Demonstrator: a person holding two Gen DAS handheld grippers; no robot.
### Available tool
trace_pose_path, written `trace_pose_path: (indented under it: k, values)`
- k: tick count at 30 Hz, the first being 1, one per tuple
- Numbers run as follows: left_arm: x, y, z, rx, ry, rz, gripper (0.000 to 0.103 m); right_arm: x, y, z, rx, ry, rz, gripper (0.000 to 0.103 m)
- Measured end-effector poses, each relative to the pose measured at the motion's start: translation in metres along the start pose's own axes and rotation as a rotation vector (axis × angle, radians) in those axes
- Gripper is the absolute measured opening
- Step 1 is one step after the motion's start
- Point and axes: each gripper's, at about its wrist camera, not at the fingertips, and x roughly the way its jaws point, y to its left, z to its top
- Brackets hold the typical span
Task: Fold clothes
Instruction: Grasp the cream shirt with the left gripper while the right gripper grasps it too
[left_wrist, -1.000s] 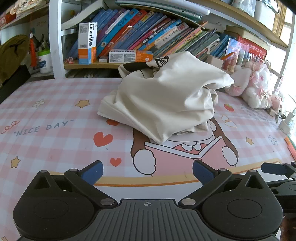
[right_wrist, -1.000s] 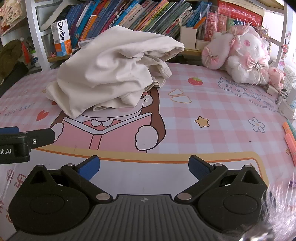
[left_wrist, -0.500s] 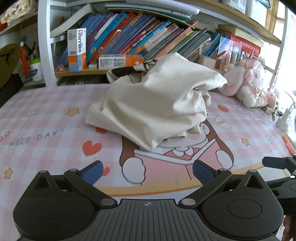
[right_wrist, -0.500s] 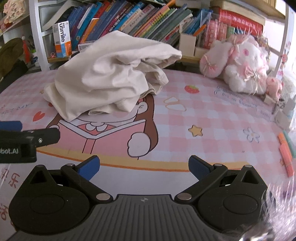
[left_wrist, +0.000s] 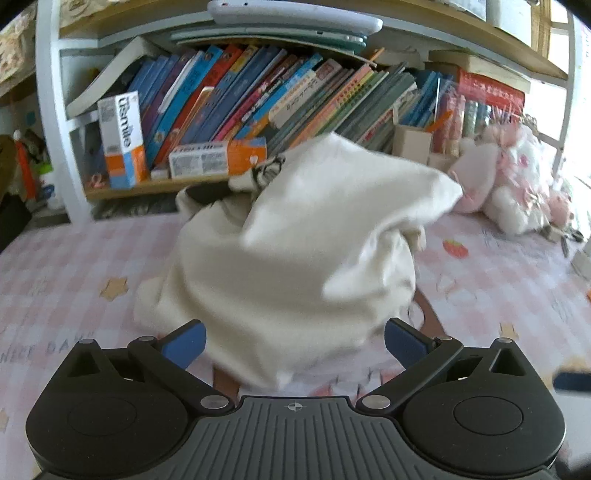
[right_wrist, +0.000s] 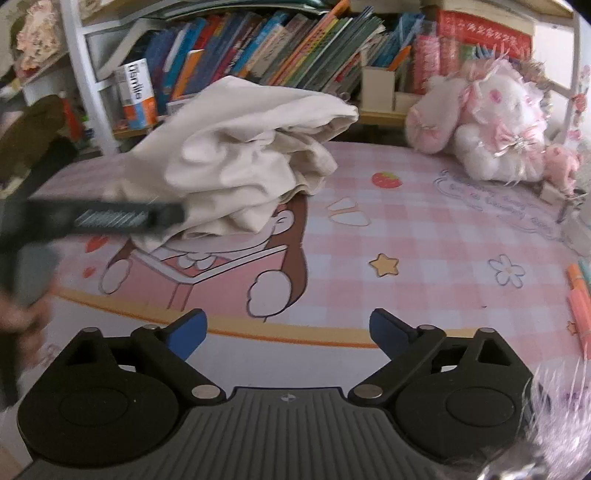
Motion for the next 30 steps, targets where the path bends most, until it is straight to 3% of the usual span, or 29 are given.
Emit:
trace_pose_path:
  k: [7, 9, 11, 12, 13, 15, 16, 24, 30]
  values:
    - [0.04, -0.014, 0.012, -0.008, 0.037, 0.089, 0.103, -0.02, -0.003, -0.012, -0.142, -0.018, -0.054, 0.095]
    - [0.047, -0.012, 0.012, -0.034, 0.057, 0.094, 0.103, -0.024, -0.008, -0.015, -0.15, -0.006, -0.031, 0.095]
    - [0.051, -0.008, 0.012, -0.064, 0.075, 0.084, 0.095, -0.028, -0.011, -0.018, -0.153, 0.007, 0.011, 0.095]
    - [0.051, -0.007, 0.012, -0.081, 0.082, 0.064, 0.073, -0.03, -0.012, -0.019, -0.161, 0.008, 0.021, 0.095]
    - [0.05, -0.006, 0.012, -0.096, 0.089, 0.043, 0.041, -0.032, -0.012, -0.02, -0.171, 0.008, 0.029, 0.095]
    - [0.043, -0.007, 0.013, -0.117, 0.101, 0.016, 0.012, -0.034, -0.01, -0.021, -0.199, 0.01, 0.03, 0.095]
    - [0.037, -0.009, 0.014, -0.112, 0.092, 0.019, 0.006, -0.034, -0.009, -0.021, -0.214, 0.011, 0.028, 0.095]
    - [-0.076, -0.018, 0.008, -0.028, -0.105, -0.107, 0.005, -0.033, 0.01, -0.011, -0.35, -0.033, 0.048, 0.084]
    - [-0.119, -0.004, 0.001, -0.081, -0.122, -0.149, 0.005, -0.033, 0.04, -0.001, -0.542, -0.129, 0.063, 0.082]
